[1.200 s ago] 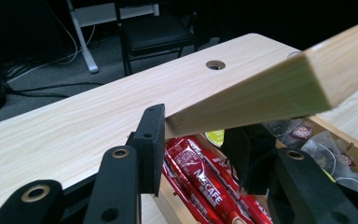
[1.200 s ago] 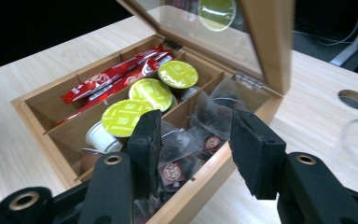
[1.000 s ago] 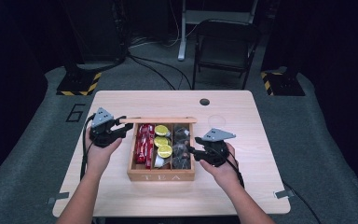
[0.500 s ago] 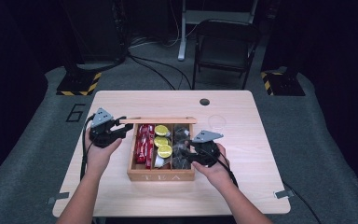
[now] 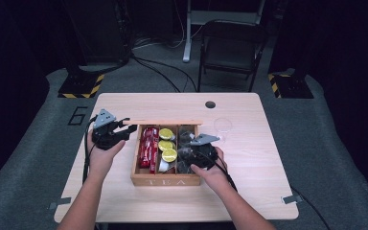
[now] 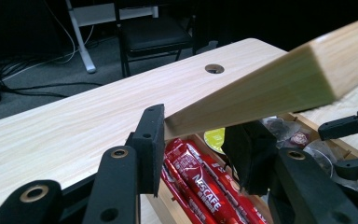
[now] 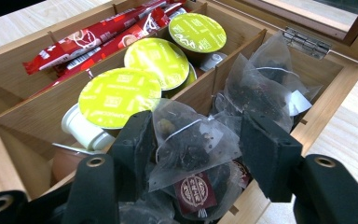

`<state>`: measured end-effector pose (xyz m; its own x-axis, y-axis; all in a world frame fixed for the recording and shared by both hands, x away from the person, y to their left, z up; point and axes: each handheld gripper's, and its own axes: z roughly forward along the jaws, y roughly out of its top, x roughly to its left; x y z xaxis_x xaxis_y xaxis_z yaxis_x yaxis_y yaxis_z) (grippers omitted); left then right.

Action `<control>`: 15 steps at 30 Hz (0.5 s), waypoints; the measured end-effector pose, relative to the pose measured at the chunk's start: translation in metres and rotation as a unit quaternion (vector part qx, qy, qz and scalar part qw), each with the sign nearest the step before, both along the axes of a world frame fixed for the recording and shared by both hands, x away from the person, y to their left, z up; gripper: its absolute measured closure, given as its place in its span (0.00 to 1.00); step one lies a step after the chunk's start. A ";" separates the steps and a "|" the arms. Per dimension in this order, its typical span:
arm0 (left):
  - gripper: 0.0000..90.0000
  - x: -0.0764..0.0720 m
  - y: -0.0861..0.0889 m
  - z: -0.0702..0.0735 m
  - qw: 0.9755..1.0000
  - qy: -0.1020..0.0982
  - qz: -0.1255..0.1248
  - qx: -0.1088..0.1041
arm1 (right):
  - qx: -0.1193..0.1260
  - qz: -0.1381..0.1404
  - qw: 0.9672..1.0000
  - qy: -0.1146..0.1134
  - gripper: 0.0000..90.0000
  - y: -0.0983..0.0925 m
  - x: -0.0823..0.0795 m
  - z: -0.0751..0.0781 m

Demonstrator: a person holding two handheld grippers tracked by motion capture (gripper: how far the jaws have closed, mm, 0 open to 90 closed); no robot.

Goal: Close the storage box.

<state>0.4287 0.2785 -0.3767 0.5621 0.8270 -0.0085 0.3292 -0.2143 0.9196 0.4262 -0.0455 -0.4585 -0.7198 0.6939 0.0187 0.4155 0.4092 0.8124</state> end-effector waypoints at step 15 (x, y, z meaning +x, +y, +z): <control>0.65 0.000 0.000 0.000 1.000 -0.001 0.000 -0.002 | -0.022 0.008 1.000 0.013 0.45 0.007 0.006 -0.011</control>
<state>0.4291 0.2785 -0.3767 0.5613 0.8275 -0.0106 0.3281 -0.2108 0.9208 0.4325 -0.0386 -0.4698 -0.7303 0.6831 0.0066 0.4290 0.4511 0.7826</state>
